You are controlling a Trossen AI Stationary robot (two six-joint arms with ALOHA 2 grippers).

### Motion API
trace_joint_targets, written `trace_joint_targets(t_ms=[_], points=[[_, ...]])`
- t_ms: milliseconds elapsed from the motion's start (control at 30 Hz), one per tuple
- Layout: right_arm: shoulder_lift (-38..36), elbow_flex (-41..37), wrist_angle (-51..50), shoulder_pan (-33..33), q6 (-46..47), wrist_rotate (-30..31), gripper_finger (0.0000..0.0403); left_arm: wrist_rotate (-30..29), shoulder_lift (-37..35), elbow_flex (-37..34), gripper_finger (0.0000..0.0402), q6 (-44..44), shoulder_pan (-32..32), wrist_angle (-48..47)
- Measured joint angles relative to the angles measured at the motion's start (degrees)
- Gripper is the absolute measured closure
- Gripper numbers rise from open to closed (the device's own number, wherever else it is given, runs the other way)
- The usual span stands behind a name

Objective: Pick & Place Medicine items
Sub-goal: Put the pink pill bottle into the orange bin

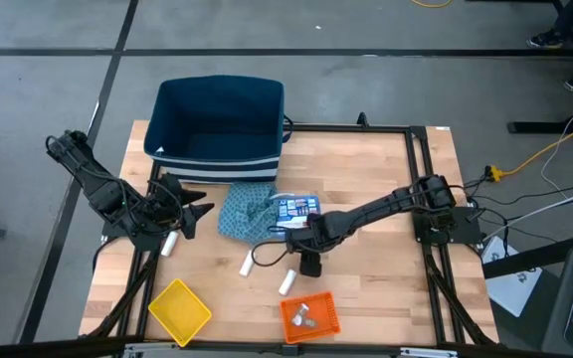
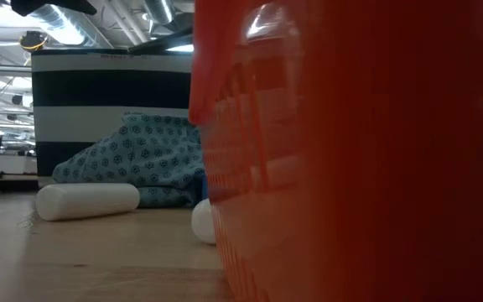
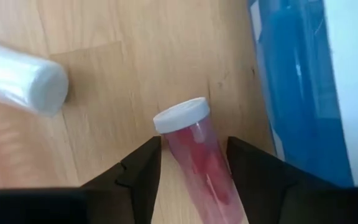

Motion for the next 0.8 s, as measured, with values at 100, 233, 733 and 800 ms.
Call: trace_joint_targets(t_ms=[100, 233, 733, 800], points=[[-0.1, 0.0, 0.1, -0.1, 2.0, -1.7, 0.0242, 0.0, 0.0, 0.0, 0.019, 0.0, 0.0, 0.0], [-0.3, -0.1, 1.2, 0.0, 4.7, -3.8, 0.0278, 0.0, 0.0, 0.0, 0.019, 0.0, 0.0, 0.0], [-5.1, 1.9, 4.9, 2.0, 10.0, -15.6, 0.0282, 0.1, 0.0, 0.0, 0.019, 2.0, 0.0, 3.7], [-6.5, 3.1, 4.9, 2.0, 10.6, -15.5, 0.0283, 0.1, 0.0, 0.0, 0.019, 2.0, 0.0, 3.7]])
